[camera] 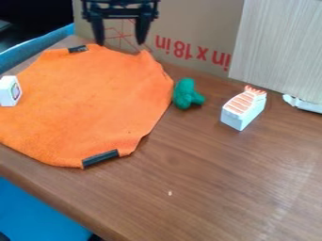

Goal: Fold the cloth from the top right to the bottom left

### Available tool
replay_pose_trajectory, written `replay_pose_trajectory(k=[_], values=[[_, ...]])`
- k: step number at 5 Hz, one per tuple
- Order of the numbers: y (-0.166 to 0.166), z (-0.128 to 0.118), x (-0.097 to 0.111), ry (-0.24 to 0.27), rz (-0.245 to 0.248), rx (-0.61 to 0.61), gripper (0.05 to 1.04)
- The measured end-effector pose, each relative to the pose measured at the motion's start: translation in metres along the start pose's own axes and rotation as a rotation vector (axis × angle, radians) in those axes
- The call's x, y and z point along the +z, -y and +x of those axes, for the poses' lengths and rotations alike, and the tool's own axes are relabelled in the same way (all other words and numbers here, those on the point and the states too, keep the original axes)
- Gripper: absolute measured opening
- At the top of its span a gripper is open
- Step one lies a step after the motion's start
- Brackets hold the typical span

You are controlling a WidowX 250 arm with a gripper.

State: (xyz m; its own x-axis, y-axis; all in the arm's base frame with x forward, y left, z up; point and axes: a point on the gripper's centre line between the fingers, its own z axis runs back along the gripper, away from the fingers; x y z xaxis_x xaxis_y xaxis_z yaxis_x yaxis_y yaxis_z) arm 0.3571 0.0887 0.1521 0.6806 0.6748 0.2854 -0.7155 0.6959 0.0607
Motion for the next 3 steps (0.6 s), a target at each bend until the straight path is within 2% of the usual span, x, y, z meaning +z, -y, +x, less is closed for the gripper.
replay_pose_trajectory(k=[1,3], values=[[0.023,0.002,-0.004,0.038,-0.02,0.0,1.001],[0.051,0.014,-0.025,0.106,-0.002,0.01,1.001]])
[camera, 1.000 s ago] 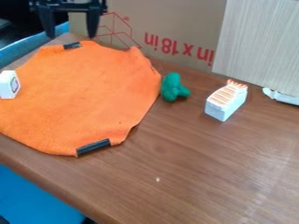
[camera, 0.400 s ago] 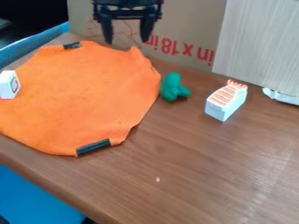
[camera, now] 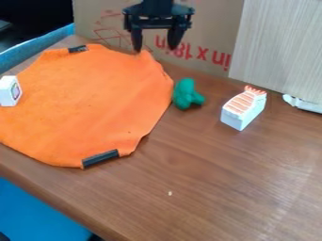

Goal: Fold the cloth from the top right to the bottom left

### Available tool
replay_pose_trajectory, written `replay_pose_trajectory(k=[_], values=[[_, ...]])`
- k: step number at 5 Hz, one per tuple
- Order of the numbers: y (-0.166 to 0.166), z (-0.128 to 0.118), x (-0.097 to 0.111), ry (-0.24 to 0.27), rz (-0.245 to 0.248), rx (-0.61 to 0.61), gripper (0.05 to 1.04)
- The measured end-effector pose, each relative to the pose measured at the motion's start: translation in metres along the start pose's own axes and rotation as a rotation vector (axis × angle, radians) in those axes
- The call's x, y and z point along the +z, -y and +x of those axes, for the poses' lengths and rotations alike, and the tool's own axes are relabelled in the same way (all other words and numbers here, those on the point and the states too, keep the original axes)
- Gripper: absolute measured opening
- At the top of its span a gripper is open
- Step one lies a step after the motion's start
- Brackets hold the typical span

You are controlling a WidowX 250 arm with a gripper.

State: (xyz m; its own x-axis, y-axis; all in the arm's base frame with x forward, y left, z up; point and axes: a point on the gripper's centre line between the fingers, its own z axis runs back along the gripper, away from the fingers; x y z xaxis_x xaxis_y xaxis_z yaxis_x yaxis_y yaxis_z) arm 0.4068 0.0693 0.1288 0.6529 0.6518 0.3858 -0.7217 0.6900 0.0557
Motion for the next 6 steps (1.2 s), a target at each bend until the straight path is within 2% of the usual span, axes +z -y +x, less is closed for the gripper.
replay_pose_trajectory(k=[1,2,4,6], values=[[0.003,0.001,-0.016,0.015,0.018,0.0,1.001],[0.009,0.003,-0.026,0.051,0.021,-0.018,1.001],[0.013,-0.001,-0.044,0.059,0.039,-0.032,1.001],[0.02,-0.014,-0.059,0.044,0.061,-0.056,1.001]])
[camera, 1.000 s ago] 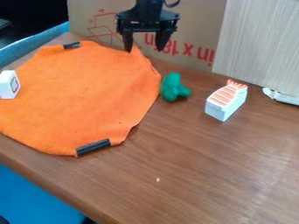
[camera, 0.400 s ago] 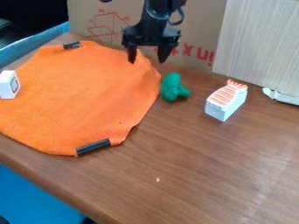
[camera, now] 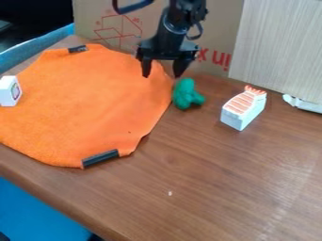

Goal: Fold the cloth from the top right to the bottom left

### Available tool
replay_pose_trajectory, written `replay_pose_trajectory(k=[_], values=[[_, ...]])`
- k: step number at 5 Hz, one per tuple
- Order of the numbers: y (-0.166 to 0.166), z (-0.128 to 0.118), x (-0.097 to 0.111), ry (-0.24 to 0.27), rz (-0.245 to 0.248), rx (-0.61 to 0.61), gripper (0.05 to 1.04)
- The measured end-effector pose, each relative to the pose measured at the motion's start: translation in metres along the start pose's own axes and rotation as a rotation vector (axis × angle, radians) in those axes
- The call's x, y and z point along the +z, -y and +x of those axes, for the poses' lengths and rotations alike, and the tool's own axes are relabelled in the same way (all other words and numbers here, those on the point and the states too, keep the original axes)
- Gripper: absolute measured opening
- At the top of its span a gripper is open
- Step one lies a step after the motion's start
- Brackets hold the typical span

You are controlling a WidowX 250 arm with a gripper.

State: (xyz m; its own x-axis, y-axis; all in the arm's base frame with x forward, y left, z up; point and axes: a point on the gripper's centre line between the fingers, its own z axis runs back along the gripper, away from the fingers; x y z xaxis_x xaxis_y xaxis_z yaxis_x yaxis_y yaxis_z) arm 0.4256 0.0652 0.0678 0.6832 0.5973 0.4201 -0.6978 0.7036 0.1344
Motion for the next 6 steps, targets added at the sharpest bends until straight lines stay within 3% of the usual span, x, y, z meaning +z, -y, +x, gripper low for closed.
replay_pose_trajectory(k=[2,4,5,6], values=[[0.01,-0.01,-0.013,-0.007,0.032,-0.033,0.975],[0.014,-0.009,-0.015,-0.009,0.045,-0.026,0.404],[0.013,-0.012,-0.015,-0.036,0.036,-0.03,0.181],[-0.002,-0.005,0.002,-0.052,0.003,-0.008,0.069]])
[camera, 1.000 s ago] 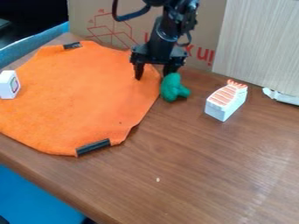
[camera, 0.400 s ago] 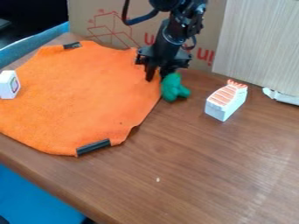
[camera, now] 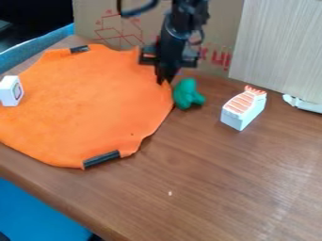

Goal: Fold the cloth from the top right to the bottom left

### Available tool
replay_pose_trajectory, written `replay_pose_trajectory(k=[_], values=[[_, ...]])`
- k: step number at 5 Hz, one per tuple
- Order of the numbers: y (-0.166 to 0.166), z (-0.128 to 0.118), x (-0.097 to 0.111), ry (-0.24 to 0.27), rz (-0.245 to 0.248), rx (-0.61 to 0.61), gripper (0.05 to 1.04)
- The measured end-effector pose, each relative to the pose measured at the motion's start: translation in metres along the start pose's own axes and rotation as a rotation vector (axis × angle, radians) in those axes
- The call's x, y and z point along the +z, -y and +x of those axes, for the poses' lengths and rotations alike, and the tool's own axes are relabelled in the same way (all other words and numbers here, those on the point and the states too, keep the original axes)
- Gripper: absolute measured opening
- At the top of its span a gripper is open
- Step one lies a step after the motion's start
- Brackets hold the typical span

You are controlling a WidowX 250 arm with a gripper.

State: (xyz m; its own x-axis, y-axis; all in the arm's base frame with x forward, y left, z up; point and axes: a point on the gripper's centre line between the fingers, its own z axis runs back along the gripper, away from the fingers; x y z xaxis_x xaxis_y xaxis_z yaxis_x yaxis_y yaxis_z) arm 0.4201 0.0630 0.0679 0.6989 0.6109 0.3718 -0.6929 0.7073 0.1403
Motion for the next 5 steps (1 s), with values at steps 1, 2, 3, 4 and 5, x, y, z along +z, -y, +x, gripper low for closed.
replay_pose_trajectory(k=[1,2,3,4,5], values=[[-0.018,0.009,0.028,-0.016,-0.064,0.025,0.054],[-0.049,0.019,0.051,-0.055,-0.126,0.061,0.053],[-0.078,0.022,0.068,-0.063,-0.171,0.067,0.053],[-0.112,0.016,0.073,-0.076,-0.178,0.067,0.053],[-0.141,0.013,0.08,-0.075,-0.192,0.057,0.053]])
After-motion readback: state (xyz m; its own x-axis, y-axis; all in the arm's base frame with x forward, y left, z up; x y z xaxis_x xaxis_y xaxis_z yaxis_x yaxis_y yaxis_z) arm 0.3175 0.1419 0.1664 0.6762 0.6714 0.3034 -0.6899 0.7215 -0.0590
